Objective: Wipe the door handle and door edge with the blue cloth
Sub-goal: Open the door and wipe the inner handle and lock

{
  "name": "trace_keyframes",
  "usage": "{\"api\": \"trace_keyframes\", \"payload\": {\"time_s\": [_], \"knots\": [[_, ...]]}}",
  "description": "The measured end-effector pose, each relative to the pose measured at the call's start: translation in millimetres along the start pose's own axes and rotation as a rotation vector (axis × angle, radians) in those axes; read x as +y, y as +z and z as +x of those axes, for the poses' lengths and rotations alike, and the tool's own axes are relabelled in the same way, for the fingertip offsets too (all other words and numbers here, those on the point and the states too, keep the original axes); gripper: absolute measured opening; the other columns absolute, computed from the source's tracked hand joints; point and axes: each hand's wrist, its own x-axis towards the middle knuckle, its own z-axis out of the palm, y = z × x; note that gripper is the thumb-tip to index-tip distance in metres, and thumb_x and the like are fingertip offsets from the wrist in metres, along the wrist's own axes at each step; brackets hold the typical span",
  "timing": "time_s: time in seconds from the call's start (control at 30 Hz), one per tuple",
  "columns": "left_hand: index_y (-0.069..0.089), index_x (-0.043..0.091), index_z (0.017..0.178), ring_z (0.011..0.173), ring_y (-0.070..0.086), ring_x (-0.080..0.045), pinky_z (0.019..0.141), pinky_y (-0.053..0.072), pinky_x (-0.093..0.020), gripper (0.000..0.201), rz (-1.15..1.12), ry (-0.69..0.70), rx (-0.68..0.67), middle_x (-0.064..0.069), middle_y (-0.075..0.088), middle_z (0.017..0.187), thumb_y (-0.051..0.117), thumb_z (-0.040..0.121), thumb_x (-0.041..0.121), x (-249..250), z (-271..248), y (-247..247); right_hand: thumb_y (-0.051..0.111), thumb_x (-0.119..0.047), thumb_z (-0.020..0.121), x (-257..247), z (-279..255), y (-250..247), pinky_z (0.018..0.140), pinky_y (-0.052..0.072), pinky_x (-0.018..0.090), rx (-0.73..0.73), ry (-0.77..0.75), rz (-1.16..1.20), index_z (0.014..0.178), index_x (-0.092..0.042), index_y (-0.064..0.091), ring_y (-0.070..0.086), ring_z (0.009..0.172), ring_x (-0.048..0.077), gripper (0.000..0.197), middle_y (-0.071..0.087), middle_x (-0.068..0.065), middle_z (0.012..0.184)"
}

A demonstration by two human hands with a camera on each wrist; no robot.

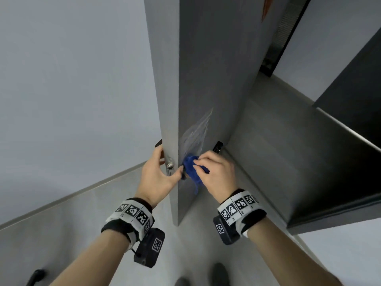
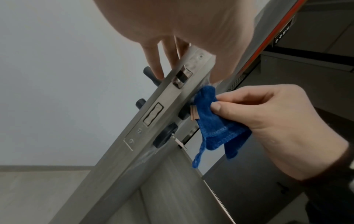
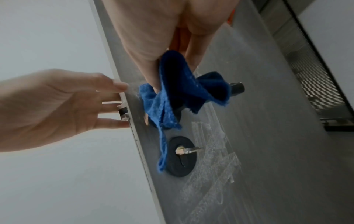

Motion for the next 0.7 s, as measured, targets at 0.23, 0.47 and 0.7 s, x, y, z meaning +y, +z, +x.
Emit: {"api": "trace_keyframes", "payload": {"time_s": [0.23, 0.47, 0.7], "knots": [[0.047, 0.035, 0.121, 0.099, 0.059, 0.012, 0.092, 0.049, -0.022, 0.066, 0.042, -0.057, 0.085, 0.036, 0.061, 0.103, 0.084, 0.074, 0.008, -11.8, 15.3, -2.9, 0.074, -0.007, 0.081, 20.4, 26.9, 3.5, 0.053, 0.048, 0.033, -0.111, -0.07, 0.028, 0.072, -0.01, 0.069, 0.058, 0.062, 0.018, 0.011, 0.062, -0.003, 0.082], [0.052, 0.026, 0.11, 0.098, 0.062, 0.008, 0.088, 0.05, -0.013, 0.05, 0.0, -0.104, 0.211, 0.02, 0.065, 0.103, 0.077, 0.079, -0.003, -14.1, 19.0, 1.8, 0.074, -0.012, 0.079, 104.5, 81.2, 0.4, 0.056, 0.052, 0.041, -0.149, 0.106, 0.021, 0.07, -0.014, 0.072, 0.055, 0.058, 0.019, 0.009, 0.063, -0.002, 0.079], [0.055, 0.007, 0.111, 0.103, 0.068, -0.018, 0.092, 0.056, -0.04, 0.042, 0.053, -0.175, 0.287, -0.002, 0.069, 0.106, 0.077, 0.077, -0.005, -10.6, 22.0, 0.6, 0.077, -0.007, 0.079, 98.4, 74.5, 9.7, 0.061, 0.055, 0.039, -0.095, 0.149, 0.298, 0.083, -0.011, 0.079, 0.063, 0.061, 0.017, 0.006, 0.068, -0.002, 0.081]]}}
